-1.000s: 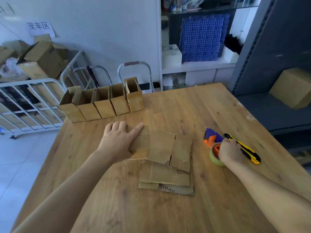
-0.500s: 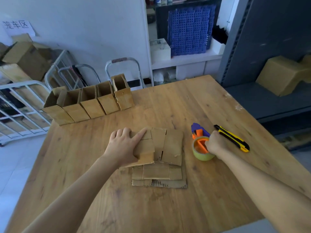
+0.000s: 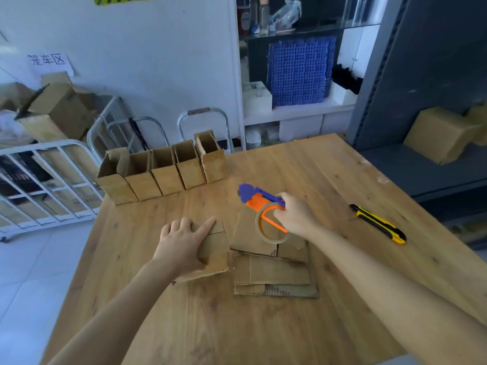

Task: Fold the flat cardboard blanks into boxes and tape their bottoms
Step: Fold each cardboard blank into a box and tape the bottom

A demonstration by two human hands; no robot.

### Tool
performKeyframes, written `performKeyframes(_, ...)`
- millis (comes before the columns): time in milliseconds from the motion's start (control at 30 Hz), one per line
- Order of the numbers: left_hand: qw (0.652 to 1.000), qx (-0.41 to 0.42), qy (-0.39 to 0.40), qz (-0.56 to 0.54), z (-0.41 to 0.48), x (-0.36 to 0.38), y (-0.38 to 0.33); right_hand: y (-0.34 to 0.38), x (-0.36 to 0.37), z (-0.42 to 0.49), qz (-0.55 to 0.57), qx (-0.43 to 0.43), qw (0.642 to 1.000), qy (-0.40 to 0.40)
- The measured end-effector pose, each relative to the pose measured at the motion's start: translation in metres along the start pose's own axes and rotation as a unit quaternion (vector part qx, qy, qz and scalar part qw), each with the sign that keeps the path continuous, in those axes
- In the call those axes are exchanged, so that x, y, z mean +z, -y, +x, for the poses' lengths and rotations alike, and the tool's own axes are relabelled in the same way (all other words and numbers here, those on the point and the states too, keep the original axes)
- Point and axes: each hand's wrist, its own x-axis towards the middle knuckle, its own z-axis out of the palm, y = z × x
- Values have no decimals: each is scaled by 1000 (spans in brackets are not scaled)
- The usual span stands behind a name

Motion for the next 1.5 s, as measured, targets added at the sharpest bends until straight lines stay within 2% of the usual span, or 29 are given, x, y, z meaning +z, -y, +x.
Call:
performKeyframes(267, 1000, -21, 5, -12, -29, 51, 24, 49, 33, -9, -16, -69, 995, 74)
performKeyframes(400, 998, -4, -63, 3, -36, 65, 30, 62, 45, -10, -7, -80, 993, 85)
performKeyframes(467, 994, -16, -101, -27, -37, 73, 30, 66, 48, -11, 25, -64, 995, 79)
performKeyframes(600, 987, -44, -123, -98, -44, 76, 20, 72, 51, -12, 52, -62, 993, 87)
performKeyframes(733, 980, -34, -172, -90, -49, 89, 25, 77, 55, -12, 109, -56, 985, 120)
performKeyframes(967, 988, 3, -136, -69, -59, 94, 33, 101, 68, -11, 144, -113, 970, 159)
performKeyframes(1133, 981, 68, -153, -98, -56, 98, 58, 103, 78, -6, 86, -145, 962, 216)
performKeyframes(1267, 982, 81, -116, -123, -62, 83, 66, 96, 73, -4, 48, -159, 955, 247)
performKeyframes(1333, 964, 71, -101, -237, -62, 76, 65, 93, 70, -1, 44, -160, 953, 256)
performKeyframes(1367, 941, 45, -103, -318, -62, 71, 64, 91, 69, -1, 42, -159, 952, 258)
performKeyframes(1433, 873, -64, -169, -452, -64, 61, 64, 88, 67, 0, 45, -155, 952, 260)
performKeyframes(1500, 773, -212, -204, -562, -63, 52, 66, 86, 67, 0, 50, -154, 952, 259)
